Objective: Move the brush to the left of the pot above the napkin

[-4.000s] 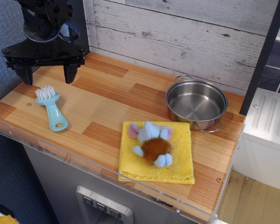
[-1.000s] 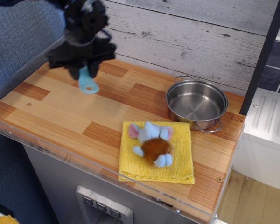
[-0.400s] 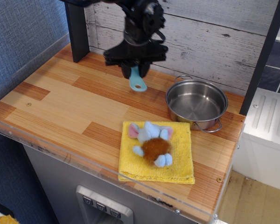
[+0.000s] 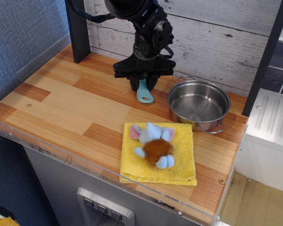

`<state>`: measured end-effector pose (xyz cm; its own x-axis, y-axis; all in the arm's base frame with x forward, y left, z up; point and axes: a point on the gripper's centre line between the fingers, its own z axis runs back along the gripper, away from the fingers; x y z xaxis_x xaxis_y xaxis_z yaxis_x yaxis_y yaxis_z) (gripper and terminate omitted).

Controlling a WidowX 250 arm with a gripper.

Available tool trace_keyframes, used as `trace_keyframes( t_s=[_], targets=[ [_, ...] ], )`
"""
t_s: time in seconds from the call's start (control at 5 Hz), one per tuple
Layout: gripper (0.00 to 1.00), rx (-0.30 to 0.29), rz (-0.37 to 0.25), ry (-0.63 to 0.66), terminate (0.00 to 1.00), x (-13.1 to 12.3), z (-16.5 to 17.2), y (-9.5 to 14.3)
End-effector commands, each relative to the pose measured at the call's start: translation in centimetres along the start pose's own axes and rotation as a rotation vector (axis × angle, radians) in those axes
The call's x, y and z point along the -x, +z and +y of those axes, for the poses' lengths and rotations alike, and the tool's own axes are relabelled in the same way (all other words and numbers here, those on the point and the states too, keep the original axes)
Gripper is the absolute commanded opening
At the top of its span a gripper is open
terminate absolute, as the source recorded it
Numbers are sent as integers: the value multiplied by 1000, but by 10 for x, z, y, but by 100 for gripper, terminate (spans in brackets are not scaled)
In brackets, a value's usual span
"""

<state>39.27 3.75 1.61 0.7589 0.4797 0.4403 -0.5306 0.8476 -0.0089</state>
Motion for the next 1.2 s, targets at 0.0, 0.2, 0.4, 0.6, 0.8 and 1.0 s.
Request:
trace_keyframes(
  t_s=[0.0,0.2,0.4,0.6,0.8,1.0],
  targets=[
    [100,-9,10,3,0,-6,-1,9],
    [100,9,5,6,0,-8,0,14],
    [100,20,-8,21,0,-8,0,21],
    [100,37,-20,14,0,-10,-2,29],
    [100,48,-46,27,0,-13,-1,47],
    [100,65,-79,37,0,-15,2,66]
  ],
)
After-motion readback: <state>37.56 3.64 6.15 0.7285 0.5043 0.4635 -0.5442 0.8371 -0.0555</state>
